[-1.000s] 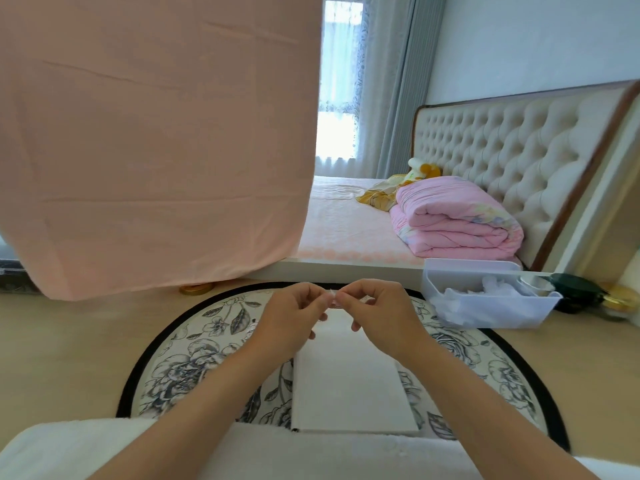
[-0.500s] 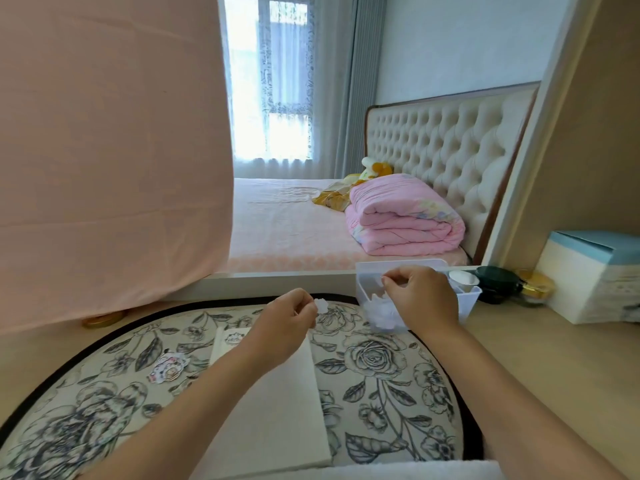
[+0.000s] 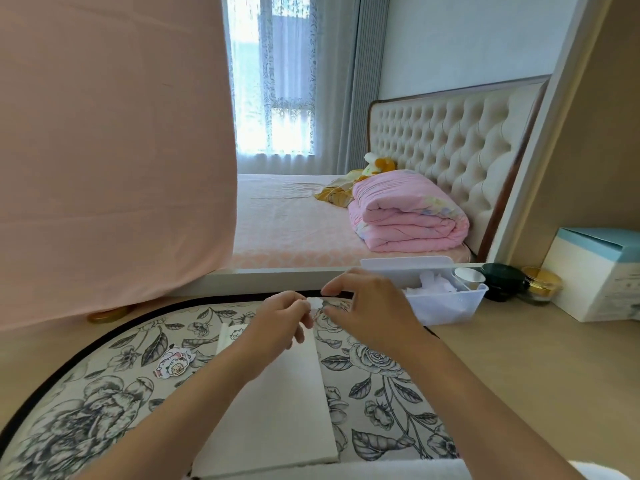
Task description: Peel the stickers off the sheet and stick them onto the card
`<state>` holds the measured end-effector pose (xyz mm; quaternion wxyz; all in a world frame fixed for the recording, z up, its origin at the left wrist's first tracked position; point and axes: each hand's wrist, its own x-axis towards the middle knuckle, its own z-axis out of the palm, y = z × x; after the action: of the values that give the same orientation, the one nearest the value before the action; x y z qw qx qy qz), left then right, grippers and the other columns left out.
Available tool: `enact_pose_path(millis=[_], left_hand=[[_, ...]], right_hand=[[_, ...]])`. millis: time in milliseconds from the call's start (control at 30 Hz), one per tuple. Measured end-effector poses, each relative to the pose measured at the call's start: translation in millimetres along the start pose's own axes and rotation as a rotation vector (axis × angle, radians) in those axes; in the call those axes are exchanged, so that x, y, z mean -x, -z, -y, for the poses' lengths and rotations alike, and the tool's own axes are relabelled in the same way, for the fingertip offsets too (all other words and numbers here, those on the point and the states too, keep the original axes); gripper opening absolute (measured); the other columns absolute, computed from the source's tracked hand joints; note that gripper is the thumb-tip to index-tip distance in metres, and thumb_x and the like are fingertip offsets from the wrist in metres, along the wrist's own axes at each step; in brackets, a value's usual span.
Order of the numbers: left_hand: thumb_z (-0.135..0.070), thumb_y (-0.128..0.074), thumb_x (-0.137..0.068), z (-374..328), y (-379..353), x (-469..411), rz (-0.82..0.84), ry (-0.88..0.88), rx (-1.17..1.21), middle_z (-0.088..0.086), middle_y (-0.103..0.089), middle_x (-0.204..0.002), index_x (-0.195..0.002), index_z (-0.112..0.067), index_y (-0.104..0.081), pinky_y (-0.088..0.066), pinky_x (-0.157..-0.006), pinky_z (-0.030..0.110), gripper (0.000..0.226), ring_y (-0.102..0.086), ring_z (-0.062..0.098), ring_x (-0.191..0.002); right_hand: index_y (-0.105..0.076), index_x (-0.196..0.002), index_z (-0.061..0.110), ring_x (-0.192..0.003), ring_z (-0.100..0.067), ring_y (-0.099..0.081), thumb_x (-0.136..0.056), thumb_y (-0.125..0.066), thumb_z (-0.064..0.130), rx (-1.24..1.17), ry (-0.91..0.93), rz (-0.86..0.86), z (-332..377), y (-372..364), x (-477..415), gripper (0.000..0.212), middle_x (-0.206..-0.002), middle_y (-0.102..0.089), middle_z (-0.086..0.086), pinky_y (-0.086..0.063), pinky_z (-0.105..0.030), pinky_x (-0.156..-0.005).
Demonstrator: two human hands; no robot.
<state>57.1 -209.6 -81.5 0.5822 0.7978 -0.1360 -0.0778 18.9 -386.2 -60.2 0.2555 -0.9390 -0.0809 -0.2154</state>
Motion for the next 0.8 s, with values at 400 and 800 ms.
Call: enact_pose_path(millis=[400,800], left_hand=[[-0.027,-0.046,-0.097,10,65,19,0.004,0.255,0.496,0.010,-0.061,-0.071,-0.085,-0.006,-0.062,-0.041,-0.053,0.028,0.029,-0.055,0.023,-0.054],[-0.013,-0.062,-0.096,39,84,20,-0.128,-0.082,0.079,0.000,-0.070,-0.072,-0.089,-0.008,-0.069,-0.043,-0.050,0.022,0.011,-0.062,0.011,-0.061]], right_hand=[[-0.074,-0.077,0.036,-0.068,0.006,-0.057,-0.085,-0.077,0.029,-0.257,-0.024,-0.040,54,-56,-15,0.010,-0.085,-0.069,0.020,-0.048,-0.019,-0.068],[-0.079,-0.083,0.012,-0.049,-0.012,-0.055,-0.082,-0.081,0.013,-0.764,-0.376,0.201,65,-64,-29,0.003,-0.070,-0.073,-0.001,-0.040,-0.023,-0.045]])
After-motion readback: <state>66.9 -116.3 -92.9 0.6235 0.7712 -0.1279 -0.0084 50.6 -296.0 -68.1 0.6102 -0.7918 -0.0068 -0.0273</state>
